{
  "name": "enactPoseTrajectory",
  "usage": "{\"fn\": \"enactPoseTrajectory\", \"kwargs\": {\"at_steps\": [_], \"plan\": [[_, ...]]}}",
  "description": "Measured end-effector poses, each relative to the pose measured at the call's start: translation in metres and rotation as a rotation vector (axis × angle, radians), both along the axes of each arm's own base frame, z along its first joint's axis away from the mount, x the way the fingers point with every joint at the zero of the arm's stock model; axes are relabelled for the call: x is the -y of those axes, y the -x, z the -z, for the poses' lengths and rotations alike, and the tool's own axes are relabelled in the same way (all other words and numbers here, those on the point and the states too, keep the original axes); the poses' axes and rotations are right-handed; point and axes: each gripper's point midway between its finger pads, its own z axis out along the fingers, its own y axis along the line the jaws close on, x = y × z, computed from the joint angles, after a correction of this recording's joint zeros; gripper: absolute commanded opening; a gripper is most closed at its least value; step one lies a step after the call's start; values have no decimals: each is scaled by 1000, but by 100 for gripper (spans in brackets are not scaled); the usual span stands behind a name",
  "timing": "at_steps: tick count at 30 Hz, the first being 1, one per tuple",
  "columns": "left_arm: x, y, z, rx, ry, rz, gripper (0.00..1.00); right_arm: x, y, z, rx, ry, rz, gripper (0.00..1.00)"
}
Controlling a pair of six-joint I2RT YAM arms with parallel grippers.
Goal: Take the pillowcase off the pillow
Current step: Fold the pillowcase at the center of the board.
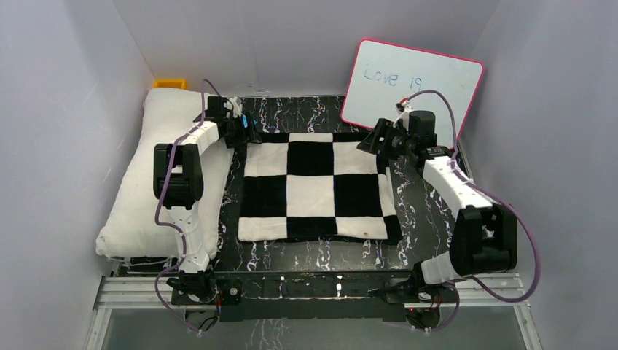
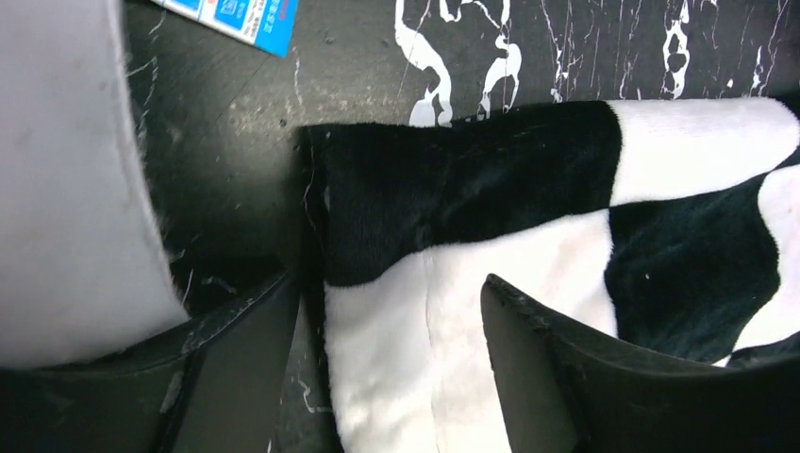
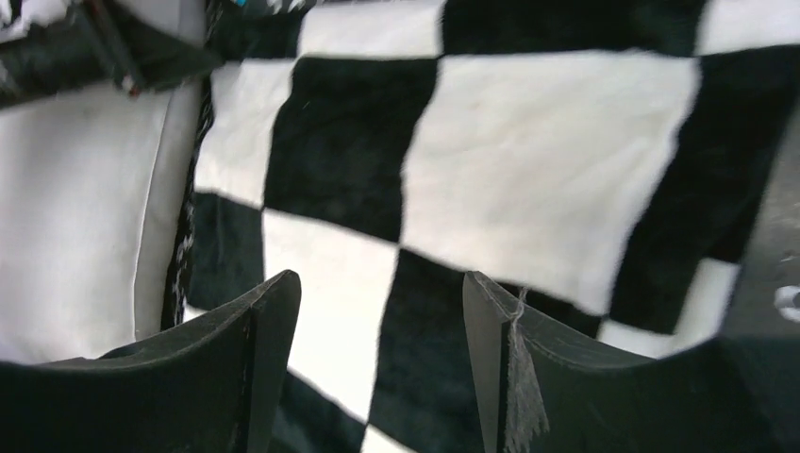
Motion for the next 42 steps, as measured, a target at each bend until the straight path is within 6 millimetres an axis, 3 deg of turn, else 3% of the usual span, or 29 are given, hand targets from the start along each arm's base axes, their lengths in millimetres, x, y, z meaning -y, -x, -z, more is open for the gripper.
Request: {"fn": "enactPoseTrajectory", "kwargs": {"at_steps": [5, 12, 26, 33, 42], "plan": [[4, -13, 12, 40, 13, 30, 63, 43, -54, 41, -32, -28, 159, 69], [0, -25, 18, 132, 19, 35, 56, 73, -89, 93, -72, 11, 269, 68], [-17, -36, 20, 220, 39, 5, 45, 117, -125, 120, -1, 62, 360, 67], [-19, -40, 14, 251, 80, 5, 44, 115, -142, 148, -21, 61, 325, 65], [-12, -41, 15, 261, 129, 24, 33, 112, -166, 148, 35, 47, 296, 62]]}}
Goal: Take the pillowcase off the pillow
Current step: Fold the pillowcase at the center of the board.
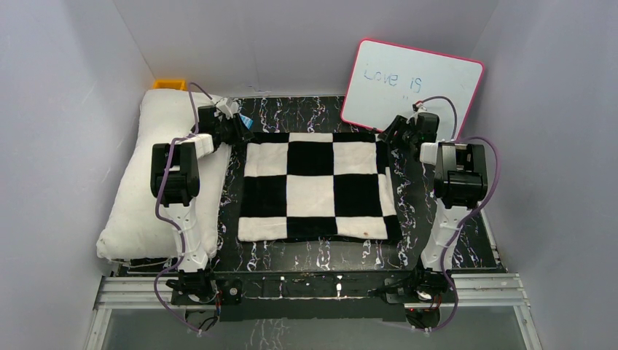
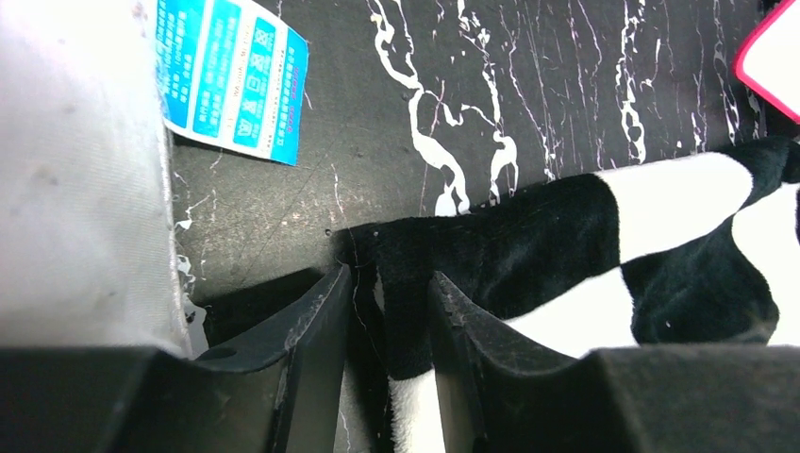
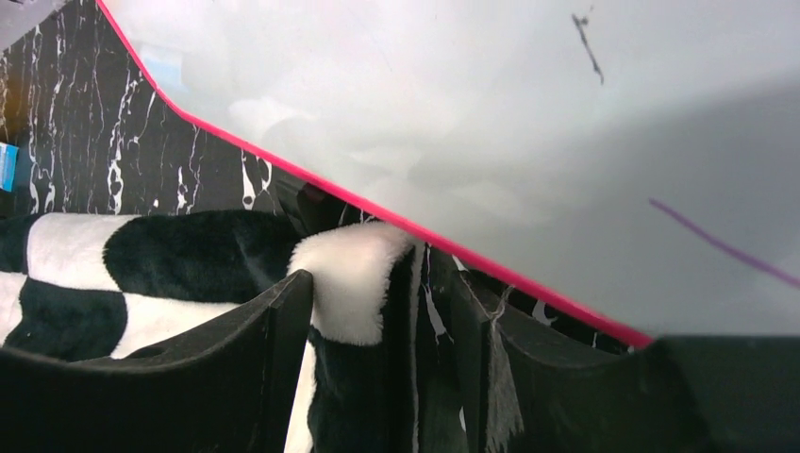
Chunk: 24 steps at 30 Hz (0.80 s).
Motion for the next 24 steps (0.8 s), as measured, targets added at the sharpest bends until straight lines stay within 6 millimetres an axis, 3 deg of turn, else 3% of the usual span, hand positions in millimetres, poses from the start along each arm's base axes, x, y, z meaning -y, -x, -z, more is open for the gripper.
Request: {"fn": "enactPoseTrajectory", "kwargs": {"at_steps": [3, 10, 13, 18, 20, 21, 24], "plan": [[2, 1, 0, -2, 12, 15, 32, -2, -5, 1, 14, -7, -11, 61], [8, 1, -5, 14, 52, 46, 46, -14, -10, 1, 35, -29, -55, 60], [12, 0, -4, 19, 77, 59, 46, -21, -12, 0, 42, -33, -77, 58], [17, -2, 5, 9, 85, 75, 28, -29, -12, 1, 45, -39, -101, 50], [20, -3, 9, 4, 83, 82, 9, -30, -11, 3, 42, -42, -107, 42], [21, -2, 10, 2, 81, 84, 0, -31, -11, 3, 40, -44, -110, 36], [23, -1, 11, -1, 83, 90, 0, -31, -8, 6, 25, -43, -117, 6]]}}
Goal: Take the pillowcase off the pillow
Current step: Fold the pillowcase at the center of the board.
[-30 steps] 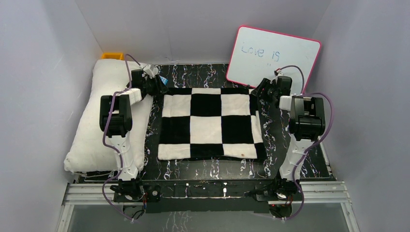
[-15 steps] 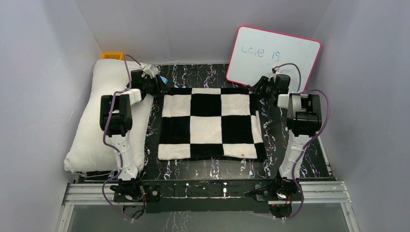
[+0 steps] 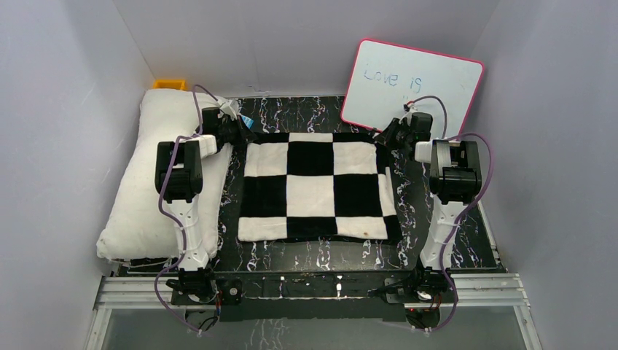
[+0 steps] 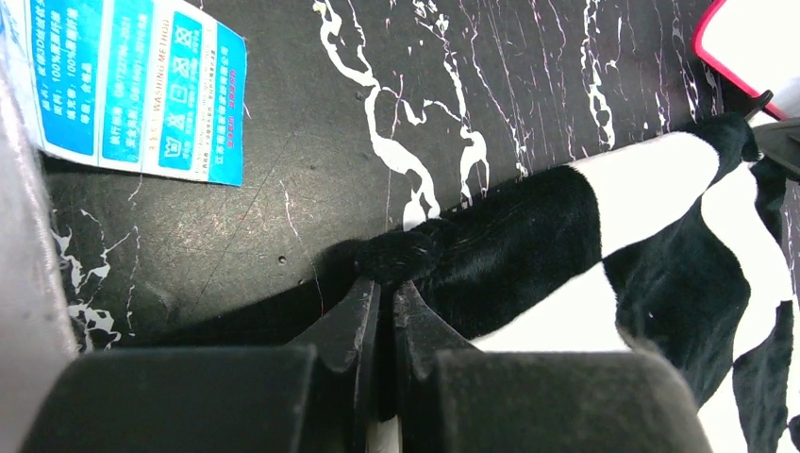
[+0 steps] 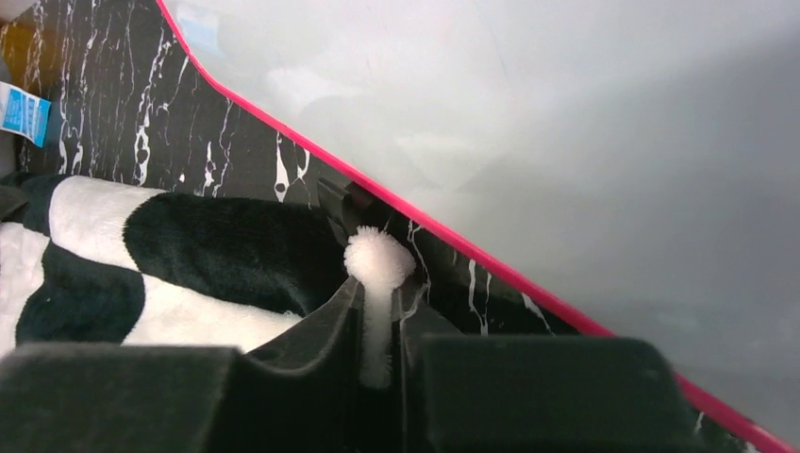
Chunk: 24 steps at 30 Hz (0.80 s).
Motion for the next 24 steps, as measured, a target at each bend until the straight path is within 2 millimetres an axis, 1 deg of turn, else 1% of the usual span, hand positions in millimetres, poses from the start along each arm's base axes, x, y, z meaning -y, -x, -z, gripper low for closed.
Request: {"fn": "enactPoseTrajectory", "kwargs": {"at_steps": [1, 5, 8, 10, 12, 13, 14, 15, 16, 17, 19, 21, 23, 24], "plan": [[0, 0, 0, 1, 0, 0, 0, 0, 2, 2, -10, -1, -3, 0], [0, 0, -1, -4, 1, 0, 0, -1, 5, 4, -33, 3, -9, 0], [-1, -5, -7, -1, -1, -5, 0, 0, 8, -2, -46, 9, -11, 0], [-2, -9, -15, 11, -7, -10, 0, 0, 10, -19, -39, 11, -13, 0], [-4, -13, -29, 33, -14, -15, 0, 0, 6, -50, 0, 12, -15, 0], [-5, -15, -39, 51, -18, -17, 0, -1, 3, -66, 27, 13, -18, 0], [-6, -19, -52, 77, -23, -22, 0, -2, 0, -88, 64, 12, -23, 0], [-8, -22, -66, 108, -30, -28, 0, -4, -3, -115, 112, 11, -30, 0], [-10, -27, -84, 147, -38, -37, 0, -5, -6, -136, 150, 11, -35, 0], [-12, -32, -105, 191, -43, -45, 0, -7, -9, -161, 196, 12, -42, 0], [-16, -42, -151, 288, -52, -62, 0, -8, -16, -212, 294, 20, -49, 0], [-18, -52, -207, 405, -55, -72, 0, -9, -20, -256, 373, 28, -54, 0], [-19, -56, -262, 519, -56, -82, 0, -9, -20, -300, 450, 34, -55, 0], [-20, -54, -287, 570, -57, -86, 0, -9, -17, -318, 480, 36, -55, 0]]}}
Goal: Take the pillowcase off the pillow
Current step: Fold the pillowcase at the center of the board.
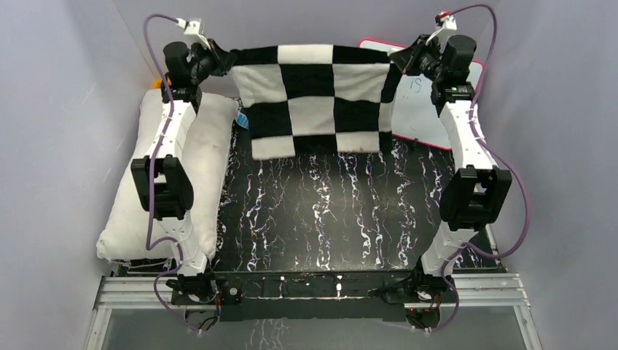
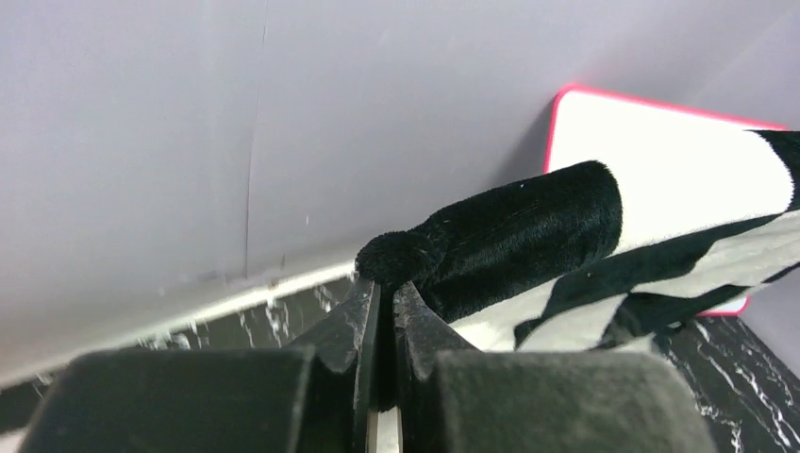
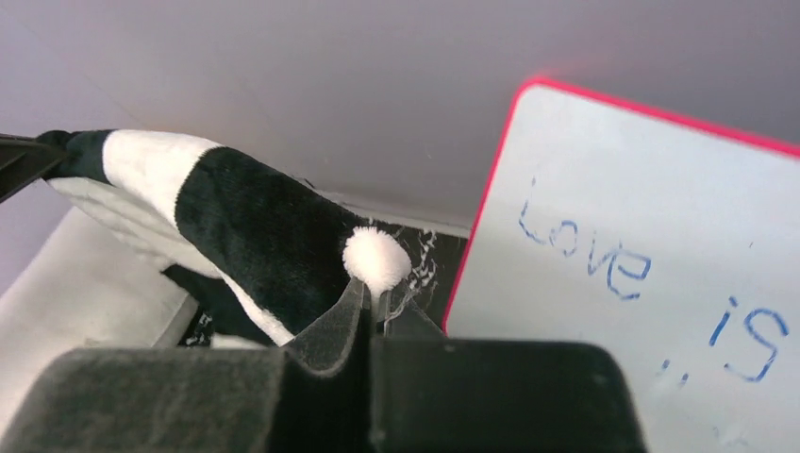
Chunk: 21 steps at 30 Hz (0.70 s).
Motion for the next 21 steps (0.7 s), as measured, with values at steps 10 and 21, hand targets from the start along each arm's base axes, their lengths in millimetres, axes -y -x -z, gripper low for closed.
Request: {"fn": "enactPoseTrajectory", "kwargs": {"at_steps": [10, 21], "plan": [[-3, 88, -124, 262, -19, -22, 0, 0, 87, -102, 156, 18, 1, 0], [-9, 270, 39, -37, -22, -91, 0, -12, 245, 64, -113, -44, -37, 0]]}}
